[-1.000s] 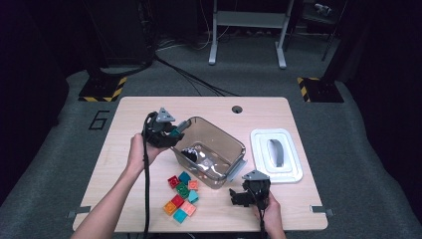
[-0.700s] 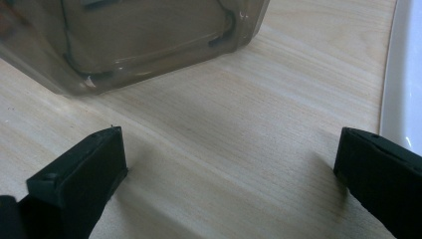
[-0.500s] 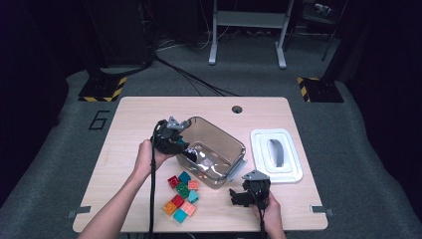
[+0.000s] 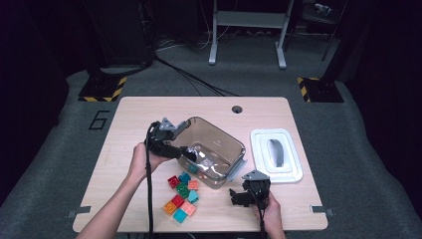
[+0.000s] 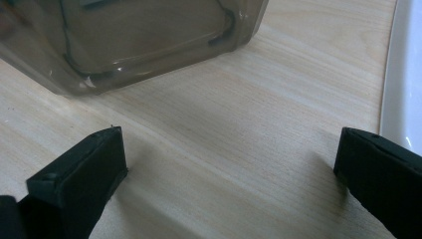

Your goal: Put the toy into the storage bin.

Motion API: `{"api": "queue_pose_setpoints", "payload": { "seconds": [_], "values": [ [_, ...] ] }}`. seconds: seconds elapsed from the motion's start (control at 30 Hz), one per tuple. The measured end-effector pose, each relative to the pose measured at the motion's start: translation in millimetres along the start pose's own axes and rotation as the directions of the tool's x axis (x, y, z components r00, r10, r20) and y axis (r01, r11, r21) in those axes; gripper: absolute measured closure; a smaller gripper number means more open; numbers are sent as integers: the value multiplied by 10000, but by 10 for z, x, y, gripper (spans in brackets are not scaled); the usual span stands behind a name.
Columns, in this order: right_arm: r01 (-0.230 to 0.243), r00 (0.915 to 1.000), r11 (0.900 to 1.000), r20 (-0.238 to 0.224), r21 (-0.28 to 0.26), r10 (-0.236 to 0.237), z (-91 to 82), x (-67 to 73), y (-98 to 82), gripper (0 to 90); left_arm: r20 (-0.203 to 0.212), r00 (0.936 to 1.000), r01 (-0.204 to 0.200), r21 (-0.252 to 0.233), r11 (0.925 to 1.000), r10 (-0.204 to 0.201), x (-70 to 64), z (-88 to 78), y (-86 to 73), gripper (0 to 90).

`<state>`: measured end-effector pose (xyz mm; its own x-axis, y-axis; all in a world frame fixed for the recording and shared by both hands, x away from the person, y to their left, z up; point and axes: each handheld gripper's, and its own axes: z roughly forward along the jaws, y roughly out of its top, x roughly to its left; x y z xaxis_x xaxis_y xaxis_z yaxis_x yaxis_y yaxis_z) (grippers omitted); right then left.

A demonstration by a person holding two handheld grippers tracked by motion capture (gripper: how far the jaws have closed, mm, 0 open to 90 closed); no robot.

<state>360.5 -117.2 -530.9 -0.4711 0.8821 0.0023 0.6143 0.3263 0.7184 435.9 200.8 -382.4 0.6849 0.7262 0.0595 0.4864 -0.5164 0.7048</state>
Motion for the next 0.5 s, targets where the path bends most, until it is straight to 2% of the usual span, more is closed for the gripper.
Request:
{"api": "queue_pose_setpoints", "payload": {
  "seconds": [0.1, 0.2, 0.3, 0.37, 0.43, 0.47, 0.5],
  "values": [
    [0, 10000, 10000, -2, 2, 0, 0, 0, 0, 0, -115, 9999, -48, -261, 9996, 45, -42, -110, -73, 197],
    [-3, 10000, 10000, -3, -1, 3, 0, 0, 0, 0, -169, 9998, -145, -290, 9995, 140, -60, -176, -140, 161],
    [-4, 10000, 10000, -3, -1, 4, 0, 0, 0, 0, -329, 9992, -238, -301, 9993, 228, -86, -283, -294, 141],
    [-8, 10000, 10000, -1, 1, 8, 0, 1, 0, 0, -333, 9993, -163, -384, 9991, 150, -87, -326, -393, 129],
    [-4, 10000, 10000, -2, 1, 4, 0, 0, 0, 0, -331, 9994, -56, -450, 9990, 41, -88, -336, -507, 96],
    [-5, 10000, 10000, -2, 0, 5, 0, 0, 0, 0, -277, 9996, -55, -282, 9996, 48, -79, -322, -626, 90],
    [-5, 10000, 10000, -2, 0, 5, 0, 0, 0, 0, -277, 9996, -55, -282, 9996, 48, -79, -322, -626, 73]
  ]
}}
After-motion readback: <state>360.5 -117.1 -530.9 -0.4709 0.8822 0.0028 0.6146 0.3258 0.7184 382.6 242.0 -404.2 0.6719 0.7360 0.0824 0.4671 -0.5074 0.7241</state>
